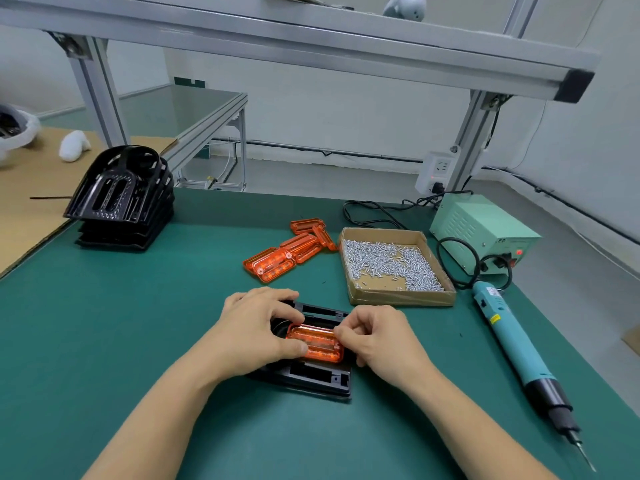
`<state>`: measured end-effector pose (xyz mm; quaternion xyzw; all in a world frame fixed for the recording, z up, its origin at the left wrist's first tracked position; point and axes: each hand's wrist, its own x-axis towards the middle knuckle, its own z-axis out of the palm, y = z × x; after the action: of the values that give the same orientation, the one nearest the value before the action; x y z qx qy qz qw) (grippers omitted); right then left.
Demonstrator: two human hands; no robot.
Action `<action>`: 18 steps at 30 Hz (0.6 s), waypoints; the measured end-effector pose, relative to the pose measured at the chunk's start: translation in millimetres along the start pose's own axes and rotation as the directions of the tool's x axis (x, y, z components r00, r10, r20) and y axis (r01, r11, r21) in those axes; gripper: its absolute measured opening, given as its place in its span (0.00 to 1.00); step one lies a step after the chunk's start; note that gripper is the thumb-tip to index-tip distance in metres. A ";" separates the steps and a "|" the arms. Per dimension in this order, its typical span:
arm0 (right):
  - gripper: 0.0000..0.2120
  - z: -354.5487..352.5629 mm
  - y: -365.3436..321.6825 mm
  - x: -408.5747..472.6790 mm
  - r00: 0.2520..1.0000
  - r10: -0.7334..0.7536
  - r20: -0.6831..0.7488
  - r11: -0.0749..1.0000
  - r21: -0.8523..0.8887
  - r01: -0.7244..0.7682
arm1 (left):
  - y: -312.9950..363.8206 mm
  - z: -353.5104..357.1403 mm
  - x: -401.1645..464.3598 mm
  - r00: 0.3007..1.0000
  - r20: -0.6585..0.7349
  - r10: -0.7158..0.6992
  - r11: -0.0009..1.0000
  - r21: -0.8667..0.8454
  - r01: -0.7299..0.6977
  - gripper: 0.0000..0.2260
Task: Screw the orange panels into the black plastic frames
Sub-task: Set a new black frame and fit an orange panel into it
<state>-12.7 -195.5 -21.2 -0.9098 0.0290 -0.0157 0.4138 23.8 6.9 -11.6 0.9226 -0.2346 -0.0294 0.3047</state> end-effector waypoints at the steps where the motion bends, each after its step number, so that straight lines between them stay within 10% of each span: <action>1: 0.10 1.3 -0.5 2.1 1.000 -0.016 -0.011 1.000 -0.019 0.016 | 0.6 -0.5 -0.6 1.000 0.005 -0.005 1.000 -0.005 0.005 0.21; 18: 0.02 -16.4 13.4 11.4 0.991 -0.091 0.100 0.995 0.045 0.087 | 3.3 13.8 -1.7 0.991 -0.069 -0.115 0.988 0.098 0.121 0.23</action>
<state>-2.7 -217.3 -20.5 -0.9012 -0.0333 0.0118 0.4319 18.2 -2.2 -21.1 0.9497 -0.1709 -0.0061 0.2624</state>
